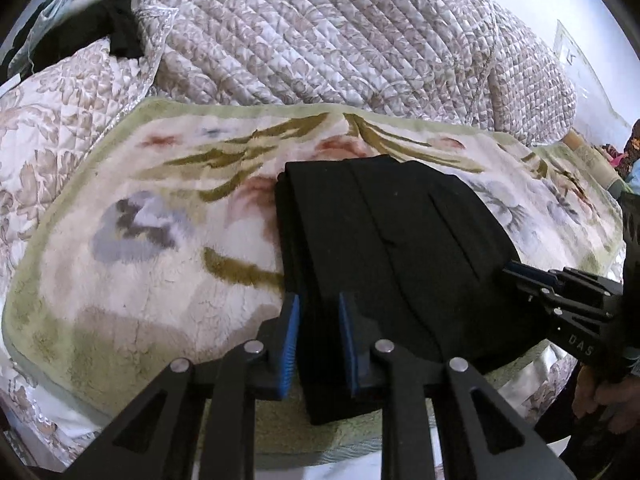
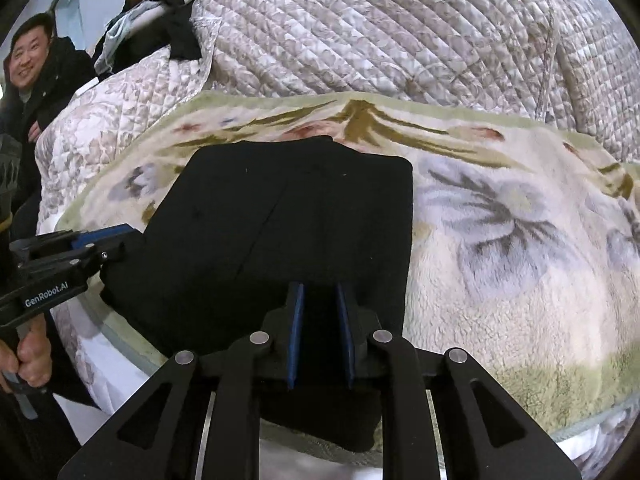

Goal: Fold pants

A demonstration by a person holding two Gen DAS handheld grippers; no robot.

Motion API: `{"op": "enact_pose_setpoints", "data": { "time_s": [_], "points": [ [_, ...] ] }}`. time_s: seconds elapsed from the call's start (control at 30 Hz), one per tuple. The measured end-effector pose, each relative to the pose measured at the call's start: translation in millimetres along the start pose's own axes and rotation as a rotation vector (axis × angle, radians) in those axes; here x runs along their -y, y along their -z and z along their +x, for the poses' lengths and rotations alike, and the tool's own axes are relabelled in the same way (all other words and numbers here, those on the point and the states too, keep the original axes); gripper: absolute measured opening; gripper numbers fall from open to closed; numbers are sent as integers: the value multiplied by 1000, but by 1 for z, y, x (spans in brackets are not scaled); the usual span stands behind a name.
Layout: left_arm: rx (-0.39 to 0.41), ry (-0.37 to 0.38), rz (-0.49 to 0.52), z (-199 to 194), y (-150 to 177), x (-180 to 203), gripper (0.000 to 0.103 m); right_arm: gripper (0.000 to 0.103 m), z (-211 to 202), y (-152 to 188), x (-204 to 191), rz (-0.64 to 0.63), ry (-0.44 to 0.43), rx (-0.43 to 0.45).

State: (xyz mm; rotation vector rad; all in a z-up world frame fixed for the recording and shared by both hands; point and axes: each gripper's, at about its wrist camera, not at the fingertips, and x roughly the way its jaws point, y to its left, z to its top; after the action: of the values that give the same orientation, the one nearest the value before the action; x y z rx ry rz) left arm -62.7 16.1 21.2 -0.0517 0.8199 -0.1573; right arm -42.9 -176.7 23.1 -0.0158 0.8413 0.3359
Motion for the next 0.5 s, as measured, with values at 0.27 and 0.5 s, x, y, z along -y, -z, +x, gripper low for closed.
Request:
{"op": "enact_pose_setpoints", "data": {
  "time_s": [0.27, 0.5],
  "points": [
    [-5, -4, -5, -1, -1, 3, 23, 17, -1, 1, 3, 36, -23, -4],
    [17, -33, 20, -7, -4, 7, 22, 18, -2, -2, 6, 49, -28, -12]
  ]
}}
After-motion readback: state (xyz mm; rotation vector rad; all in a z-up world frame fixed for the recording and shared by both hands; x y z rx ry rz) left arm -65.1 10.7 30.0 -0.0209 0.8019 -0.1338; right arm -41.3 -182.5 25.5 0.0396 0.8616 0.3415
